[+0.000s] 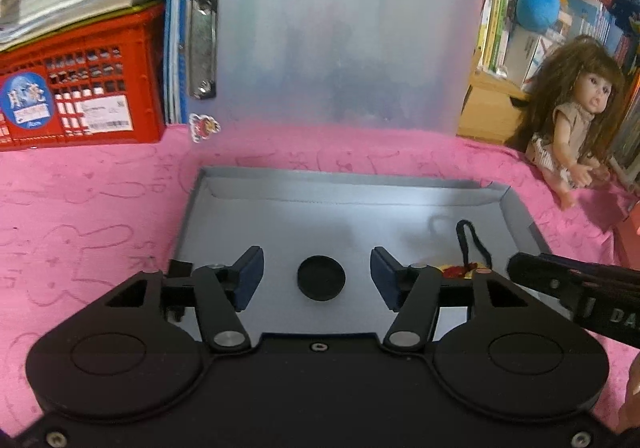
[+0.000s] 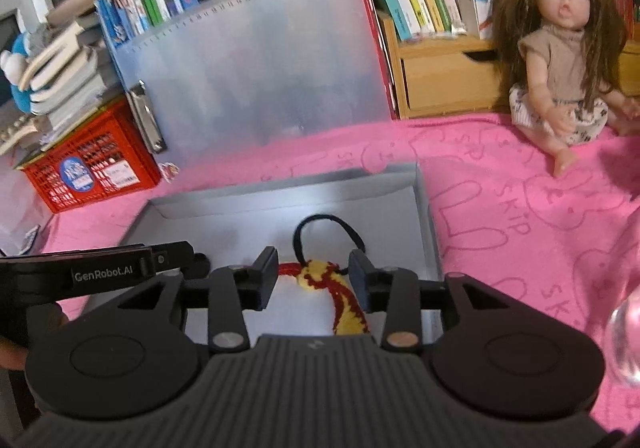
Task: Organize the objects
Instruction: 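Open the right tool to drop the strap while the left tool releases the lid into the box, then move the right tool to the purple fluffy plush while the left tool approaches the white fluffy plush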
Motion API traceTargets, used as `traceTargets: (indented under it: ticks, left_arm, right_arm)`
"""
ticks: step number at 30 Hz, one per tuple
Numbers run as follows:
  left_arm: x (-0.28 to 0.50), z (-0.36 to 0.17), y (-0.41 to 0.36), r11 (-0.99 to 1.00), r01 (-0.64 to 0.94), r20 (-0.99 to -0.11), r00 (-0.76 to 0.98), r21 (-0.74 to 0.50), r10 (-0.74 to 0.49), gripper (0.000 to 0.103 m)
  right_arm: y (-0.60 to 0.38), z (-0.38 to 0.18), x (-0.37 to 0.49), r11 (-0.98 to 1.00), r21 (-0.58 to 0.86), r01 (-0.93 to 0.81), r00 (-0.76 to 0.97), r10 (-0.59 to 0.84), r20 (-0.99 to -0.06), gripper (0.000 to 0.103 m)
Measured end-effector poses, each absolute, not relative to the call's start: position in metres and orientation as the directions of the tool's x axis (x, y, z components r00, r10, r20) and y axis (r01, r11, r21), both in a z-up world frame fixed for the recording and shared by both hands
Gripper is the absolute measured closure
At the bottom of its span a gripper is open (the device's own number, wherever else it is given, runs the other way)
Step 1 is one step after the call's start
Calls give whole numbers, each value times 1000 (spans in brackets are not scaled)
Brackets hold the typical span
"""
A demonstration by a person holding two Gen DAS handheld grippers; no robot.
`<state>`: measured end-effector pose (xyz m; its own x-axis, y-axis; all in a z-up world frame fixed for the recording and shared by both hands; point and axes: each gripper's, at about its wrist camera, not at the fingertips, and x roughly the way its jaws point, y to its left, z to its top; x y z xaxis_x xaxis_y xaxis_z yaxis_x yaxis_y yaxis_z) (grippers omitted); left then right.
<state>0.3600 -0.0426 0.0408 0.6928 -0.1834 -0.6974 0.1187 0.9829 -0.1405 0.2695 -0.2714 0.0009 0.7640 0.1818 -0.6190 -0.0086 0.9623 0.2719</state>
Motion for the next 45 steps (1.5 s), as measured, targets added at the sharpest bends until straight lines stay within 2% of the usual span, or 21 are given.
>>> traceTargets:
  ticks: [3, 8, 14, 17, 19, 27, 41, 45]
  left_arm:
    - [348, 53, -37, 983, 115, -685, 705, -145, -184, 38]
    - [320, 71, -29, 978, 137, -668, 714, -159, -209, 22]
    - [277, 88, -21, 972, 164, -637, 734, -169, -235, 18]
    - [253, 94, -20, 970, 187, -623, 744, -152, -241, 15]
    - [235, 97, -19, 968, 202, -597, 762, -148, -250, 13]
    - [185, 89, -5, 959, 222, -550, 786, -177, -284, 8]
    - [111, 65, 15, 963, 231, -495, 826, -141, -271, 5]
    - [92, 60, 18, 961, 250, -487, 829, -121, -277, 5]
  right_arm:
    - [-274, 14, 257, 960, 278, -20, 779, 190, -598, 44]
    - [-269, 32, 226, 973, 221, -67, 801, 185, -569, 37]
    - [-261, 44, 183, 982, 156, -111, 829, 178, -531, 30]
    - [-258, 46, 165, 981, 138, -136, 838, 188, -511, 20]
    - [-257, 46, 155, 975, 155, -158, 838, 216, -501, 14]
    - [-258, 36, 121, 969, 208, -137, 856, 221, -467, 1]
    - [-251, 19, 79, 973, 207, -102, 866, 190, -462, 0]
    - [-246, 15, 67, 984, 158, -87, 873, 152, -464, 0]
